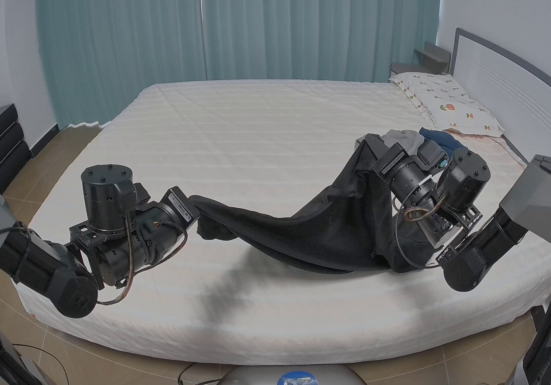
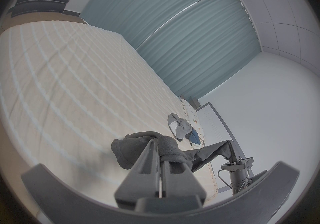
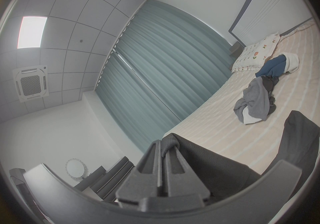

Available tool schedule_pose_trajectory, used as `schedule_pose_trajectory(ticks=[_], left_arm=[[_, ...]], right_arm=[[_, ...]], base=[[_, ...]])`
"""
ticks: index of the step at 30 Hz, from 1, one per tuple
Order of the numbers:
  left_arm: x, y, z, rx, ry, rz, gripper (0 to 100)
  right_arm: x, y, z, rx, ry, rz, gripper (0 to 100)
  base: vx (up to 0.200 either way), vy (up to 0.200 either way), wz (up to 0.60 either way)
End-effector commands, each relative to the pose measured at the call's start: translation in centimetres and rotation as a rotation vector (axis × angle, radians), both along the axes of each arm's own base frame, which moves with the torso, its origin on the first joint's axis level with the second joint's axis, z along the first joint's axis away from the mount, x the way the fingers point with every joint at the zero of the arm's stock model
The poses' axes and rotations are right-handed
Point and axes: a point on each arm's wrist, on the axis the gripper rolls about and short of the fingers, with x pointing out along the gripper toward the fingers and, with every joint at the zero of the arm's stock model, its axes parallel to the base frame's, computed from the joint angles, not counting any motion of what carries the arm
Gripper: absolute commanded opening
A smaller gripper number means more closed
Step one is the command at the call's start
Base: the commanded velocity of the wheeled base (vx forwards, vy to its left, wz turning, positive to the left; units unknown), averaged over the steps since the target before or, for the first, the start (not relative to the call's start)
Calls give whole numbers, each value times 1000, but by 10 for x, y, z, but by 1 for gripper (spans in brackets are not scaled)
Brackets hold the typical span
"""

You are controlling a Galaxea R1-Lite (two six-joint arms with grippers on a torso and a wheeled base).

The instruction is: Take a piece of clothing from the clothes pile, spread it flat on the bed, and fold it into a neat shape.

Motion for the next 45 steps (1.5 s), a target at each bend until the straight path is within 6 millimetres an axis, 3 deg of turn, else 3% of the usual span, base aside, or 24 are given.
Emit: schedule_pose_trajectory(ticks=[1,10,13,19,25,29,30,31,33,35,36,37,38,40,43,45], left_arm=[[0,0,-1,1,4,-2,0],[-7,-6,-3,5,14,-30,0],[-19,-12,-11,23,44,-68,0],[-37,-7,9,22,6,-92,0],[-56,1,35,40,-43,-108,0],[-73,13,81,24,-134,-109,0],[-73,13,81,24,-134,-109,0],[-71,16,101,19,-151,-95,0],[-67,19,123,6,-174,-70,0],[-61,23,143,-2,-198,-43,0],[-61,23,143,-2,-198,-43,0],[-55,26,158,-7,-206,-19,0],[-55,26,158,-7,-206,-19,0],[-34,23,166,5,-174,11,0],[-15,19,166,17,-141,35,0],[2,18,162,20,-116,58,0]], right_arm=[[-2,-7,-1,-7,10,-15,0],[-27,-26,-1,-42,67,-7,0],[-52,-33,7,-41,67,9,0],[-95,-44,32,-27,25,38,0],[-124,-60,69,-1,-25,31,0],[-155,-75,124,48,-125,30,0],[-155,-75,124,48,-125,30,0],[-165,-81,152,67,-161,30,0],[-171,-86,181,87,-198,22,0],[-172,-90,211,99,-222,5,0],[-172,-90,211,99,-222,5,0],[-166,-93,233,96,-230,-19,0],[-166,-93,233,96,-230,-19,0],[-132,-96,254,76,-200,-104,0],[-101,-89,255,60,-165,-128,0],[-75,-81,243,43,-117,-141,0]], base=[[0,0,0],[-89,0,0],[-200,0,0],[-200,0,0],[-167,0,0],[0,0,0],[0,0,0],[0,0,0],[0,0,0],[0,0,0],[0,0,0],[0,0,0],[0,0,0],[0,0,0],[0,0,0],[0,0,0]])
